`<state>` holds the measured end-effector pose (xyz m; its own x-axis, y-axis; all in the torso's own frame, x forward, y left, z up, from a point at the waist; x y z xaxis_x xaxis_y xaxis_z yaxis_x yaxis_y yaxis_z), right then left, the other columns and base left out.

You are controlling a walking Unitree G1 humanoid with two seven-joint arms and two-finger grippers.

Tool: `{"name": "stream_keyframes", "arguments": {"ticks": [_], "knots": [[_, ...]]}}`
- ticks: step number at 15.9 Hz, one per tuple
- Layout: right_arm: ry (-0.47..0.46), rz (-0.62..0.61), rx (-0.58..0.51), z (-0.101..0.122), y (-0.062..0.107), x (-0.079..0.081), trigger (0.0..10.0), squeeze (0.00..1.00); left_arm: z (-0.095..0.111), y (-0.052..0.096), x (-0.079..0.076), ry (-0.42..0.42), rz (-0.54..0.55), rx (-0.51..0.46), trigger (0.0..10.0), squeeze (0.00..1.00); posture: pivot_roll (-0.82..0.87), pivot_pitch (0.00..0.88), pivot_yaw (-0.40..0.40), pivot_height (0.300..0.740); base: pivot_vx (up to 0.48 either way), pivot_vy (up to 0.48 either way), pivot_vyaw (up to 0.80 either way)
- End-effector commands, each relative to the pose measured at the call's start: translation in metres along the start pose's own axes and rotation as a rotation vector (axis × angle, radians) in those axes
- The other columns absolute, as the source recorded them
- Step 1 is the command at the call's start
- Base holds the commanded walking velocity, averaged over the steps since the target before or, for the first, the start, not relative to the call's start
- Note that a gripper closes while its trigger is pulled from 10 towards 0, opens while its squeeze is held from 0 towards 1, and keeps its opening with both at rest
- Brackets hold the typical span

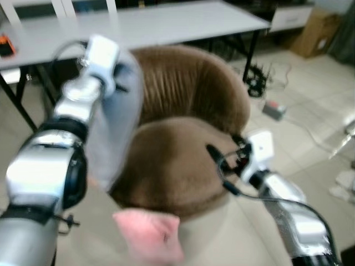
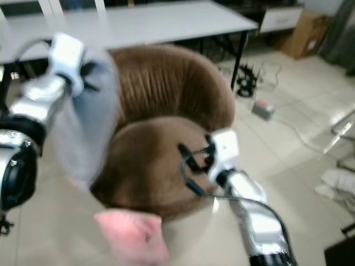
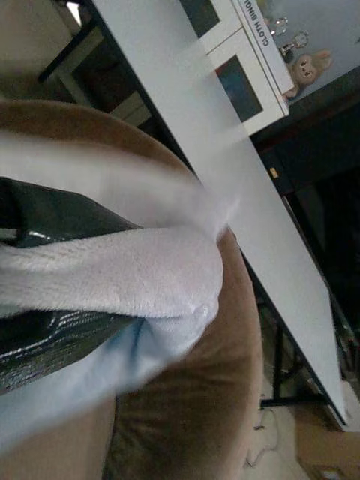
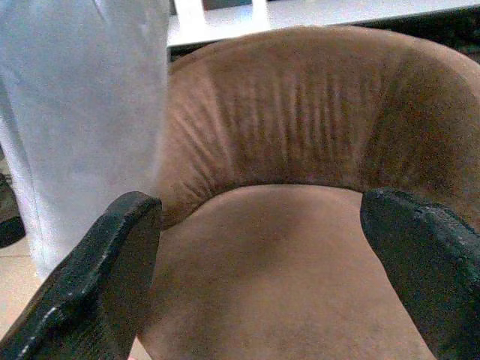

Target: Move the pillow to the sofa from floor

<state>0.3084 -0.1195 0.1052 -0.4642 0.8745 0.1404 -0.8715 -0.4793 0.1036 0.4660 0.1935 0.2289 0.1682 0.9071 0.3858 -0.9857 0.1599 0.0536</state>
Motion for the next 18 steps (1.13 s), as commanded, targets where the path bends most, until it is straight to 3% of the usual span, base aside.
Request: {"name": "stream_keyframes", "arguments": {"ticks": [1,3,4,8,11,12,13,16,18], "knots": [[-0.021,0.068,-0.042,0.014,-0.003,0.016,10.0,0.06,0.008,0.001,0.013,-0.033,0.039,0.004,0.0,0.0,0.02,0.0,0.037,0.74,0.465,0.0,0.0],[-0.037,0.096,-0.03,0.014,-0.001,0.024,10.0,0.06,0.005,-0.001,0.011,-0.062,0.056,0.03,0.0,0.0,0.01,0.0,0.041,0.74,0.465,0.0,0.0],[-0.05,0.113,-0.023,0.013,0.0,0.03,10.0,0.06,0.006,-0.002,0.009,-0.035,0.063,0.032,0.0,0.0,0.01,0.0,0.041,0.74,0.48,0.0,0.0],[-0.057,0.102,0.002,0.01,0.008,0.032,10.0,0.07,0.002,-0.001,0.017,-0.009,0.121,0.061,0.0,0.0,-0.04,0.012,0.037,0.74,0.0,0.0,0.0],[-0.055,0.051,0.027,0.009,0.03,0.026,10.0,0.08,-0.019,0.002,0.011,-0.006,0.13,0.124,0.0,0.0,-0.14,0.069,0.002,0.74,0.0,0.0,0.0],[-0.042,0.053,0.053,0.013,0.051,0.03,10.0,0.08,-0.044,0.007,0.005,-0.003,0.122,0.189,0.0,0.0,-0.22,0.129,-0.031,0.74,0.0,0.0,0.0],[-0.042,0.042,0.081,0.013,0.065,0.03,10.0,0.08,-0.056,0.01,0.003,-0.017,0.118,0.222,0.0,0.0,-0.24,0.154,-0.045,0.74,0.0,0.0,0.0],[-0.043,0.009,0.158,0.003,0.092,0.031,10.0,0.08,-0.054,0.009,0.001,0.011,0.113,0.211,0.0,0.0,-0.29,0.206,-0.074,0.74,0.0,0.0,0.0],[-0.057,0.018,0.183,0.001,0.1,0.04,10.0,0.09,-0.031,0.003,0.002,0.051,0.11,0.145,0.0,0.0,-0.3,0.223,-0.087,0.74,0.0,0.0,0.0]]}}
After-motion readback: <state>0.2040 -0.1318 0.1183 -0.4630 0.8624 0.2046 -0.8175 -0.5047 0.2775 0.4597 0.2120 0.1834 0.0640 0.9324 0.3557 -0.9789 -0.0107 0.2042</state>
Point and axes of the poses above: a point about 5 cm out from each wrist's last joint towards the gripper, its own y axis pointing back from the gripper into the wrist, its own z axis along the axis of the wrist's last joint, x = y × z, the point moved 5 cm from there along -y, pointing out of the wrist towards the gripper, and after that the axes turned 1 degree about -y, right-handed, at the moved point
